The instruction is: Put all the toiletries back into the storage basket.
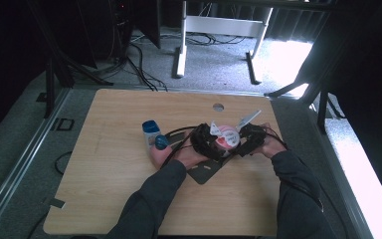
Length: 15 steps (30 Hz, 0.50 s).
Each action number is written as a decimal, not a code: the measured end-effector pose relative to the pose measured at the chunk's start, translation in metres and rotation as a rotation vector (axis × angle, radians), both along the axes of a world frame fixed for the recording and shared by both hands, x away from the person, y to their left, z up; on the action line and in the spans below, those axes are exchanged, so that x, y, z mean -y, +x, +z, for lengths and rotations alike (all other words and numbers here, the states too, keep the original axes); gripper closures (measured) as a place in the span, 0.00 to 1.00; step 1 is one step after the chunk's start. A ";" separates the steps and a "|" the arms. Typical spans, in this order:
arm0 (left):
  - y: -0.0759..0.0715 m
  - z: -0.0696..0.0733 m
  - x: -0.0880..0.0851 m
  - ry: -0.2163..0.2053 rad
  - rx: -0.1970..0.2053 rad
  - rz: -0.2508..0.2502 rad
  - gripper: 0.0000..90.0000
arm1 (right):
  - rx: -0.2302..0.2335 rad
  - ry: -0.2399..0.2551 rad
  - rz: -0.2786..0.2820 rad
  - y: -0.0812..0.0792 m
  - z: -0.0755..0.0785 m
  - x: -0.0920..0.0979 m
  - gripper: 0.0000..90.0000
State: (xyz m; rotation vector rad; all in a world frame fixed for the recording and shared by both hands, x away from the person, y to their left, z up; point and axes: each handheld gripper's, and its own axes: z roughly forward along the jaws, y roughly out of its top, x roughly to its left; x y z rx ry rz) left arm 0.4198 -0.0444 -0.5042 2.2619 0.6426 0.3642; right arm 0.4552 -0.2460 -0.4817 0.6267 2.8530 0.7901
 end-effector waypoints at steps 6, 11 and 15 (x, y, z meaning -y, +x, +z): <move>0.001 -0.003 0.001 0.011 -0.007 -0.003 0.18 | -0.012 -0.015 -0.004 0.001 -0.003 0.000 0.15; 0.002 -0.007 0.002 0.005 -0.020 0.001 0.19 | -0.013 -0.022 -0.011 0.001 -0.006 0.000 0.16; 0.002 -0.009 0.003 0.010 -0.023 0.001 0.19 | -0.010 -0.040 -0.012 0.000 -0.007 -0.001 0.16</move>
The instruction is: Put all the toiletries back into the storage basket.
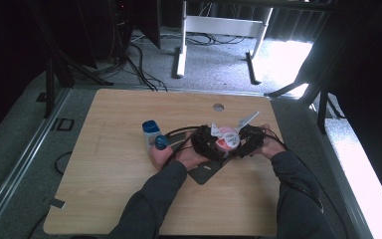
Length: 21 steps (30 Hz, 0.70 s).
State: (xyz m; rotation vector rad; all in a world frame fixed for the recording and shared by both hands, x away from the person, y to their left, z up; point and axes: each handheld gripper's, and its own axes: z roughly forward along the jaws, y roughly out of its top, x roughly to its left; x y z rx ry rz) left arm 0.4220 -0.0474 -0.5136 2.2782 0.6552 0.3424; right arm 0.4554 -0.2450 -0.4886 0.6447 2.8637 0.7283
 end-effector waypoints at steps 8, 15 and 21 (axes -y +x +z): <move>0.001 -0.005 0.000 0.012 -0.016 -0.008 0.20 | -0.005 -0.027 0.004 0.000 -0.005 -0.001 0.17; 0.001 -0.008 -0.001 0.017 -0.023 -0.004 0.21 | -0.009 -0.028 0.007 0.000 -0.005 0.001 0.22; -0.001 -0.009 -0.002 0.007 -0.004 -0.004 0.26 | 0.002 -0.039 -0.015 -0.002 -0.003 0.010 0.27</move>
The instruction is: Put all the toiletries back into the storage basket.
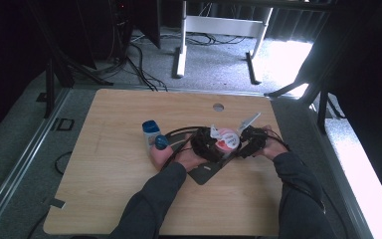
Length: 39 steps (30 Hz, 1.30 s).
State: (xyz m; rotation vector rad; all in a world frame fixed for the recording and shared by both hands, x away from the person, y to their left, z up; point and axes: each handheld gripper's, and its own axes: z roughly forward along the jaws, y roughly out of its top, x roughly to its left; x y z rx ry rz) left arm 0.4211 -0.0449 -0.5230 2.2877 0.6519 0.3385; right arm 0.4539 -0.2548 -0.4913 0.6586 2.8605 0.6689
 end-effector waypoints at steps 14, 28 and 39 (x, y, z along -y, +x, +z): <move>-0.003 -0.001 -0.002 -0.004 0.015 0.006 0.29 | -0.033 0.065 -0.045 -0.002 -0.016 0.016 0.28; -0.005 -0.001 -0.001 -0.008 0.011 0.017 0.32 | -0.029 0.075 -0.061 -0.005 -0.022 0.018 0.30; -0.013 0.006 -0.014 -0.060 -0.029 0.047 0.39 | -0.035 0.094 -0.087 -0.020 -0.036 0.032 0.35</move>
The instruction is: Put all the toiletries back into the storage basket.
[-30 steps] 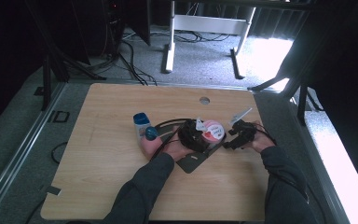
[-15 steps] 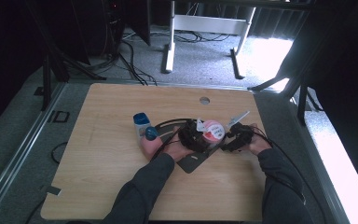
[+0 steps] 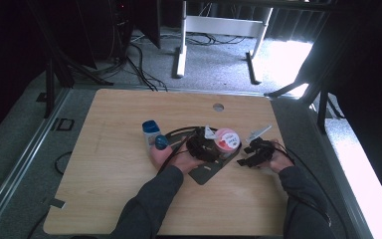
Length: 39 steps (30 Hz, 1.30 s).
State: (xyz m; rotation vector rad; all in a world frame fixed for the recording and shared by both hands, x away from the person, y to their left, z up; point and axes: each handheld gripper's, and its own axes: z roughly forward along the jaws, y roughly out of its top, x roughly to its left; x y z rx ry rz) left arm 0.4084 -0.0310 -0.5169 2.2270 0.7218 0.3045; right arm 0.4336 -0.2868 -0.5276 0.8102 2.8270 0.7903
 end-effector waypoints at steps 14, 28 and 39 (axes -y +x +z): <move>-0.005 -0.002 -0.011 -0.054 -0.051 -0.010 0.37 | 0.082 0.054 -0.050 -0.030 -0.004 0.001 0.42; -0.016 0.001 -0.016 -0.065 -0.054 -0.007 0.42 | 0.116 0.089 -0.083 -0.051 -0.016 -0.010 0.40; -0.024 0.007 -0.020 -0.059 -0.059 -0.045 0.56 | 0.146 0.121 -0.113 -0.063 -0.021 -0.013 0.36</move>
